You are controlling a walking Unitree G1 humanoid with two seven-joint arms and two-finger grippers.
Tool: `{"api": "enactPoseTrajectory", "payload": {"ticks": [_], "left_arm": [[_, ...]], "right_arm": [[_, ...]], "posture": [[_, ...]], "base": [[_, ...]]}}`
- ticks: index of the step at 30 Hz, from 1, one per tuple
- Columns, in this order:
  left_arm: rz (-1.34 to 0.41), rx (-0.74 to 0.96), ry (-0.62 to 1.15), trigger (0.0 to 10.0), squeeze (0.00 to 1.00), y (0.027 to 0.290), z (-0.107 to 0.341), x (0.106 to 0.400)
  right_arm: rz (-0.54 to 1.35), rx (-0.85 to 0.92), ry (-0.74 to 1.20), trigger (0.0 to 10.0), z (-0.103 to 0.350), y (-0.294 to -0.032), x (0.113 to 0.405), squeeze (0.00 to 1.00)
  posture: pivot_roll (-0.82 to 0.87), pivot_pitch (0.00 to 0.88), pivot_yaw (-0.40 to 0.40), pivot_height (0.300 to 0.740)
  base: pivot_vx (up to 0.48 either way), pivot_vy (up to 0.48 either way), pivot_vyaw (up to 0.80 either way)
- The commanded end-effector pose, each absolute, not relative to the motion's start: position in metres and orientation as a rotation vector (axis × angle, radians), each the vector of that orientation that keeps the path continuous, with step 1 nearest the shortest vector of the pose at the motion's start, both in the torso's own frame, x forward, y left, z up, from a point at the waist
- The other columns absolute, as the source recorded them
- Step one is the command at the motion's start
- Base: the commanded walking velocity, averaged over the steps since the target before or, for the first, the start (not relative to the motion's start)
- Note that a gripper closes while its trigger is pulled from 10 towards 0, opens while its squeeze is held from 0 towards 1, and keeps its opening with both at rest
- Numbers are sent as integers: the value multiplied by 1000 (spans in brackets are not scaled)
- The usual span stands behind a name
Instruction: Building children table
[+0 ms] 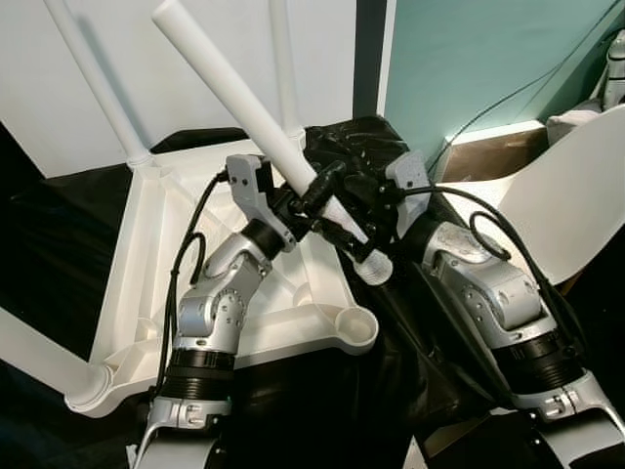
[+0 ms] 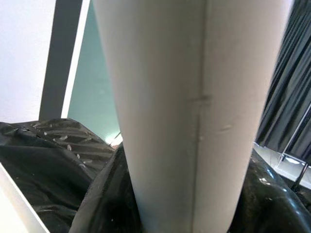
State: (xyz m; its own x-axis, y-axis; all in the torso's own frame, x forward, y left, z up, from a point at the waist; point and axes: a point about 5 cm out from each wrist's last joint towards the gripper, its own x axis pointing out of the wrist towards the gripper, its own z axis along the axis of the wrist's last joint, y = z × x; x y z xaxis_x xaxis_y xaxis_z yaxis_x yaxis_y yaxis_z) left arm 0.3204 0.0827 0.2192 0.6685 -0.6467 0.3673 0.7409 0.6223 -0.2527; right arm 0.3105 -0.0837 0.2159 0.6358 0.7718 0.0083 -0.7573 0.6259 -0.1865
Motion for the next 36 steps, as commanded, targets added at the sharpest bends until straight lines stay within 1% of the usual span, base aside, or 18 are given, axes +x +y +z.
{"api": "enactPoseTrajectory", "payload": {"ticks": [1, 3, 4, 9, 13, 14, 16, 17, 26, 27, 28, 29, 30, 33, 34, 35, 36], "left_arm": [[-876, -376, -284, 0, 0, 82, 221, 317], [-876, -376, -284, 0, 0, 82, 221, 317], [-875, -372, -285, 0, 0, 82, 221, 317], [-875, -364, -288, 0, 0, 83, 221, 317], [-878, -356, -292, 0, 0, 82, 221, 316], [-879, -355, -292, 0, 0, 82, 220, 316], [-880, -353, -292, 0, 0, 82, 220, 316], [-881, -353, -291, 0, 0, 82, 220, 315], [-872, -362, -281, 0, 0, 83, 219, 318], [-872, -375, -272, 0, 94, 83, 218, 319], [-896, -385, -267, 6471, 1000, 83, 219, 317], [-896, -385, -267, 6471, 1000, 83, 219, 317], [-925, -391, -273, 10000, 1000, 82, 220, 314], [-891, -421, -310, 10000, 1000, 86, 228, 316], [-904, -441, -325, 10000, 455, 90, 232, 315], [-937, -455, -343, 10000, 0, 94, 236, 311], [-937, -455, -343, 10000, 0, 94, 236, 311]], "right_arm": [[900, -182, -47, 8157, 211, -81, 311, 0], [900, -182, -47, 8157, 211, -81, 311, 0], [910, -190, -16, 10000, 208, -80, 310, 0], [920, -218, 40, 10000, 199, -76, 312, 0], [915, -273, 114, 10000, 188, -77, 314, 0], [911, -285, 131, 4902, 185, -77, 314, 0], [909, -291, 140, 4902, 183, -78, 314, 0], [906, -293, 145, 0, 182, -78, 314, 0], [894, -269, 134, 0, 186, -78, 313, 0], [892, -265, 129, 0, 187, -78, 312, 0], [889, -261, 125, 0, 188, -79, 312, 0], [889, -261, 125, 0, 188, -79, 312, 0], [885, -259, 123, 0, 189, -79, 312, 0], [868, -251, 121, 0, 190, -80, 313, 0], [860, -249, 121, 0, 190, -81, 313, 0], [850, -248, 120, 0, 190, -82, 314, 0], [850, -248, 120, 0, 190, -82, 314, 0]], "posture": [[-41, 0, 41, 740], [-41, 0, 41, 740], [-41, 0, 40, 740], [-39, 0, 41, 740], [-37, 0, 41, 740], [-37, 0, 41, 740], [-37, 0, 41, 740], [-38, 0, 44, 740], [-45, 0, 47, 740], [-45, 0, 47, 740], [-47, 0, 48, 740], [-47, 0, 48, 740], [-47, 0, 48, 740], [-49, 0, 52, 740], [-49, 0, 52, 740], [-50, 0, 53, 740], [-50, 0, 53, 740]], "base": [[0, 0, 0], [0, 0, 0], [0, 0, 0], [0, 0, 0], [0, 0, 0], [0, 0, 0], [0, 0, 0], [0, 0, 0], [0, 0, 0], [0, 0, 0], [0, 0, 0], [0, 0, 0], [0, 0, 0], [0, 0, 0], [0, 0, 0], [0, 0, 0], [0, 0, 0]]}}
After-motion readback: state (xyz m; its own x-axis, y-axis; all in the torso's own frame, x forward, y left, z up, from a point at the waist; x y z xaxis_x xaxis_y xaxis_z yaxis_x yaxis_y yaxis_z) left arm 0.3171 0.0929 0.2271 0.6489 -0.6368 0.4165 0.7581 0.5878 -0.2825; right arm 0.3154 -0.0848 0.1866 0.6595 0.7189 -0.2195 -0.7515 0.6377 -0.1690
